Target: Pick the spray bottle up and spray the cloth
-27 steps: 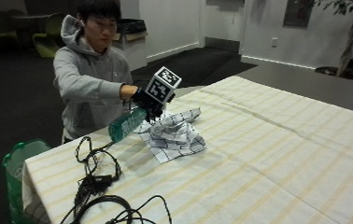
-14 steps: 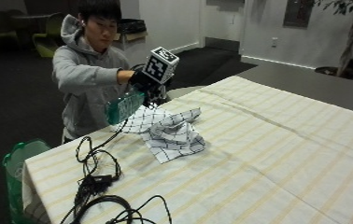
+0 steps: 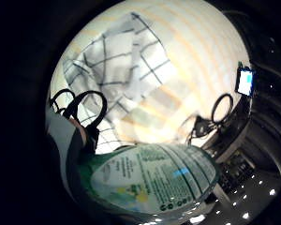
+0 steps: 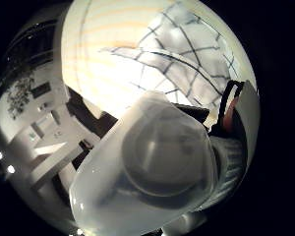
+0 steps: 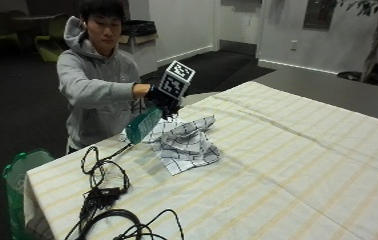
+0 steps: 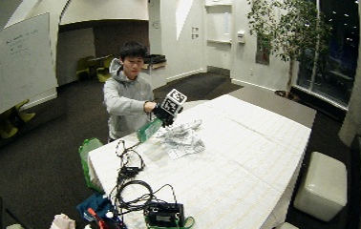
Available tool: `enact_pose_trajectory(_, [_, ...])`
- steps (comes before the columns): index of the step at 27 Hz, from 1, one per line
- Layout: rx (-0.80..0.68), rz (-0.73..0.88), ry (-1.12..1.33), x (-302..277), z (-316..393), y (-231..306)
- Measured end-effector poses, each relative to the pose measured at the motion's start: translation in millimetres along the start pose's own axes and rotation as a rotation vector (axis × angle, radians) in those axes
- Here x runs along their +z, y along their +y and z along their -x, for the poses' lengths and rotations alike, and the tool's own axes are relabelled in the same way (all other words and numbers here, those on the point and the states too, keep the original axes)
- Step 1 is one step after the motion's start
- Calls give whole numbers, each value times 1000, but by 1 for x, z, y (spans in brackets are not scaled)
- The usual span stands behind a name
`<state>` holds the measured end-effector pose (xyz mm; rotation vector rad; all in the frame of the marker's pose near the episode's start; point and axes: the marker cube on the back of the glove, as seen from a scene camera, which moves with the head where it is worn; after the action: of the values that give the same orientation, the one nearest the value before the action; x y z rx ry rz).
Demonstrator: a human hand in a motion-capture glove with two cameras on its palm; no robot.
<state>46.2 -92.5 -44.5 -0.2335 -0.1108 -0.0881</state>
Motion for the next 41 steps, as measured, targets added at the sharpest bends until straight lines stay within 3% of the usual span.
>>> enact_pose_trajectory(6, [-221, -183, -241, -56, 67, 11])
enact_pose_trajectory(14, [-551, -409, -885, -106, 146, -8])
enact_pose_trajectory(18, [-529, -586, -1121, -112, 160, -65])
enact_pose_trajectory(22, [-472, -671, -1145, -96, 171, -119])
enact_pose_trajectory(31, [-399, -661, -1112, -52, 185, -189])
enact_pose_trajectory(37, [-444, -385, -905, -27, 169, -178])
enact_pose_trajectory(41, [-402, -440, -824, -25, 145, -167])
